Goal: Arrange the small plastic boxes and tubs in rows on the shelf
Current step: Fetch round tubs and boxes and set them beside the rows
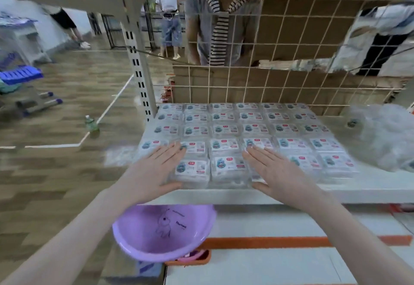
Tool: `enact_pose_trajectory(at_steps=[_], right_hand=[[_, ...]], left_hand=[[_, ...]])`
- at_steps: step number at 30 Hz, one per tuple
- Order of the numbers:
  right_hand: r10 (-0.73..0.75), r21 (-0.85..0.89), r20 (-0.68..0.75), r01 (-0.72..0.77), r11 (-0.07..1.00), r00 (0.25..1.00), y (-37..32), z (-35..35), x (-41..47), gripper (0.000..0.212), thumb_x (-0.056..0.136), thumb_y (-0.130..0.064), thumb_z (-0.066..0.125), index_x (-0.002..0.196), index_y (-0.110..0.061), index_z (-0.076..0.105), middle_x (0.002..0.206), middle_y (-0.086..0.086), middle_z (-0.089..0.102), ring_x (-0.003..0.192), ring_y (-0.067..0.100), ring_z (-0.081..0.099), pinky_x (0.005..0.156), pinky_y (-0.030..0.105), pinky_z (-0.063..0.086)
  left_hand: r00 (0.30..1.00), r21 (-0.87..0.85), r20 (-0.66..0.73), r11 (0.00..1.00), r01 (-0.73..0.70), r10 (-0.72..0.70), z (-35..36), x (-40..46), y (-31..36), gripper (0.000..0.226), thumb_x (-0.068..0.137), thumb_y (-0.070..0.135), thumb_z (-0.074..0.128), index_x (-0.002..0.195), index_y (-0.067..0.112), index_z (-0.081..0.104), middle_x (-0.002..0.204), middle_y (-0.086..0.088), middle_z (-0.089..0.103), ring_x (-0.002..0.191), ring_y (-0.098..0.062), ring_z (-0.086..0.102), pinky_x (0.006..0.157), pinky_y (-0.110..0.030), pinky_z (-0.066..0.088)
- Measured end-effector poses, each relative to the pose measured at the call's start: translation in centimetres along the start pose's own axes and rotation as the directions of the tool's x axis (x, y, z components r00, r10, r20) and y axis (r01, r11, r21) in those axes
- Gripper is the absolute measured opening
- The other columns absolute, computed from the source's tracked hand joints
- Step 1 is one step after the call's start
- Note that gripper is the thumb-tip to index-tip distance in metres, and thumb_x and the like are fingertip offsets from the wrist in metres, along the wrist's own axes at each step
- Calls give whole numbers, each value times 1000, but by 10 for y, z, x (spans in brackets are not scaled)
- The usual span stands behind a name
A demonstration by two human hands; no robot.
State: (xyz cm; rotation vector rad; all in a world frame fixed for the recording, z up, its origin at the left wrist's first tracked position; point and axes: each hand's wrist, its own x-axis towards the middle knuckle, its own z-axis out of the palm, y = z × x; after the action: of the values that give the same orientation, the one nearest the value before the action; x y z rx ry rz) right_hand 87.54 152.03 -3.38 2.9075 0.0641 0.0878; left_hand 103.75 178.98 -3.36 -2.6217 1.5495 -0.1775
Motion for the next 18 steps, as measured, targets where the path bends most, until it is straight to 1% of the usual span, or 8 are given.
enact_pose_trajectory(at_steps=[4,6,8,10,12,14,16,18], right_hand=[[44,27,50,-46,999,998,2,-2,-4,74,94,-48,43,150,-20,4,158,0,4,145,11,3,104,16,-21],[38,0,-20,-38,999,999,-1,-10,-6,78,81,-42,68,144,-13,33,150,8,34,137,17,33,111,23,6],[45,-33,-102,-48,998,994,-4,-11,-4,78,54,-35,89,120,-5,62,122,13,62,110,23,62,96,34,44],[47,-42,-154,-54,998,987,-7,-10,-2,76,44,-32,93,109,-2,68,110,14,68,98,25,67,80,38,54],[68,-48,-165,-77,996,984,-11,-7,-4,76,43,-31,94,108,-1,68,109,13,68,98,24,68,79,38,54],[91,-60,-151,-101,993,984,-15,-9,-4,77,47,-34,92,112,-2,66,113,13,67,103,23,66,87,36,51],[117,-39,-92,-121,992,989,-20,-14,-4,78,68,-41,81,131,-4,52,134,13,54,123,22,52,106,31,29],[95,-12,-97,-97,995,991,-25,-15,0,75,85,-45,62,145,-10,31,150,7,32,139,17,31,112,26,6]], left_hand=[[997,-47,-15,996,-76,75,10,2,-11,83,89,65,33,138,28,-24,145,8,-29,132,-8,-31,104,-17,-28],[994,-53,-37,993,-105,104,12,4,-13,85,89,65,35,138,27,-22,147,8,-25,136,-8,-26,106,-19,-26],[990,-60,-83,991,-122,117,13,6,-13,85,87,64,36,144,22,-11,152,5,-13,143,-13,-10,112,-24,-18],[989,-53,-98,992,-113,108,13,9,-11,84,85,65,28,148,18,-1,155,3,-4,146,-15,1,114,-27,-12],[990,-17,-106,995,-97,95,16,11,-11,83,88,66,23,149,18,-7,156,3,-9,146,-13,-3,115,-26,-11],[990,-18,-111,996,-90,87,20,14,-12,83,91,64,29,149,18,-9,158,1,-9,146,-13,-4,115,-27,-10],[991,-37,-105,995,-89,84,21,15,-14,84,91,63,33,149,20,-10,158,2,-9,146,-12,-4,116,-26,-9],[989,-58,-119,994,-96,89,20,14,-16,86,89,66,34,149,22,-11,157,5,-10,146,-10,-5,116,-24,-10]])
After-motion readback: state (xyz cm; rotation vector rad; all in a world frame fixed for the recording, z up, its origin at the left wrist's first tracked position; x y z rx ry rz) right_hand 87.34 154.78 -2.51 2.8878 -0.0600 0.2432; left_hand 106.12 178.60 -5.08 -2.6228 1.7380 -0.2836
